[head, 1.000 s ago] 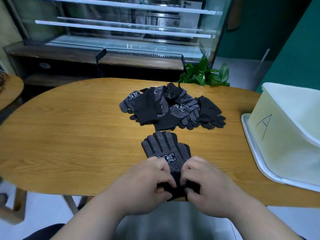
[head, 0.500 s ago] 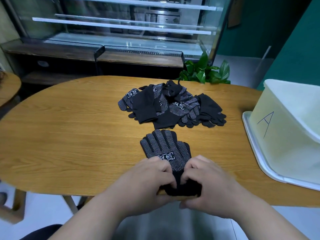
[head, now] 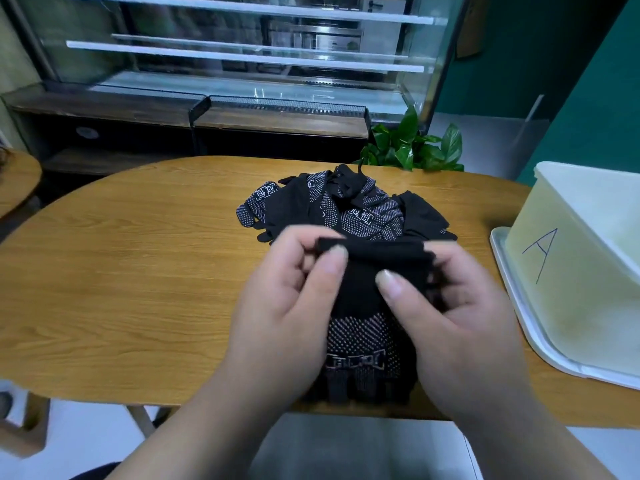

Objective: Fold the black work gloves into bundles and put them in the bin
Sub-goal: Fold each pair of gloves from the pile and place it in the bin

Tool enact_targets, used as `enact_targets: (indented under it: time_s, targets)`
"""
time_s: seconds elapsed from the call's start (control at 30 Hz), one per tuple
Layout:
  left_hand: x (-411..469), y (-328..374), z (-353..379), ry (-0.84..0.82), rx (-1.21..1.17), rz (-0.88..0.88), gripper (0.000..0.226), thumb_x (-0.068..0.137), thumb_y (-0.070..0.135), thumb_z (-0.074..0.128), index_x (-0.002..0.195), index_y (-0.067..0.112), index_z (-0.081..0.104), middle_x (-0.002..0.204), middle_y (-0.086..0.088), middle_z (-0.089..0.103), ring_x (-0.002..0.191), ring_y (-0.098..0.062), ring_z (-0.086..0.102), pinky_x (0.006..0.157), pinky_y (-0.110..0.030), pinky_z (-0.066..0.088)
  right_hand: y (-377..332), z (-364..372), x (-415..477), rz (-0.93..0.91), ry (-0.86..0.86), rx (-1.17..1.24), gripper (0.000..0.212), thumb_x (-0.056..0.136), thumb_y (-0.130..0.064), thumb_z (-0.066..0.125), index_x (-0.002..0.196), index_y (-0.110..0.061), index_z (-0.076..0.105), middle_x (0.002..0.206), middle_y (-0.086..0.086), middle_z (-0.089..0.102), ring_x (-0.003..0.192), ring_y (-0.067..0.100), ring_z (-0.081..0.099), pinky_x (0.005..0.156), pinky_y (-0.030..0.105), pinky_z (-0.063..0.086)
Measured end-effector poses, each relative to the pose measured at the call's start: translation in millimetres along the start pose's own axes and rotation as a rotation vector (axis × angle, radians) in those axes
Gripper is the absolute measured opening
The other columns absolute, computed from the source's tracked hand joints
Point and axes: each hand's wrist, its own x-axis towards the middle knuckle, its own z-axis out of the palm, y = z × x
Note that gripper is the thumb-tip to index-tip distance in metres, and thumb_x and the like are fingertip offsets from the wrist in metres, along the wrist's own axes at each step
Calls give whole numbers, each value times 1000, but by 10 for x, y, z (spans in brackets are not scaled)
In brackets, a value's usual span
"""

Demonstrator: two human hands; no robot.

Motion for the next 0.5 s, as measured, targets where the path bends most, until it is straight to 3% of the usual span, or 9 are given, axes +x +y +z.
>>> enact_targets:
  time_s: [0.07,0.13,0.27,0.37,0.5]
  targets:
    - [106,15,62,24,-78,-133,11,93,29,60,91,18,61,74,8,63,70,-6,57,65,-24,48,-20,74,119,23,20,-4,13,86,-17,73,90,-27,67,79,-8,73,71,5,67,64,21,52]
    - [161,-62,53,-37,-131,-309,15,93,29,65,95,14,64,80,-1,68,73,-13,61,68,-34,50,34,98,235,97,54,-8,12,90,-13,70,91,-24,65,82,-5,75,75,10,70,69,32,55]
    - [153,-238,-5,-194,-148,-464,14,97,11,57,105,9,69,101,-8,76,89,-18,69,82,-35,54,211,43,354,205,29,-132,13,86,-32,70,95,-25,63,88,0,76,83,23,73,81,56,56]
    - [181,-280,-60,-177,-158,-444,18,99,7,53,104,12,70,99,-7,76,86,-17,70,74,-28,57,324,-46,357,330,-20,-83,35,71,-43,76,100,-31,60,90,3,74,82,27,73,78,57,57]
    - [213,-313,-143,-196,-144,-472,20,99,6,51,100,12,70,92,-6,76,78,-15,69,65,-23,54,420,-166,331,400,-116,-84,45,70,-34,83,105,-37,55,79,-5,67,69,21,68,70,49,54]
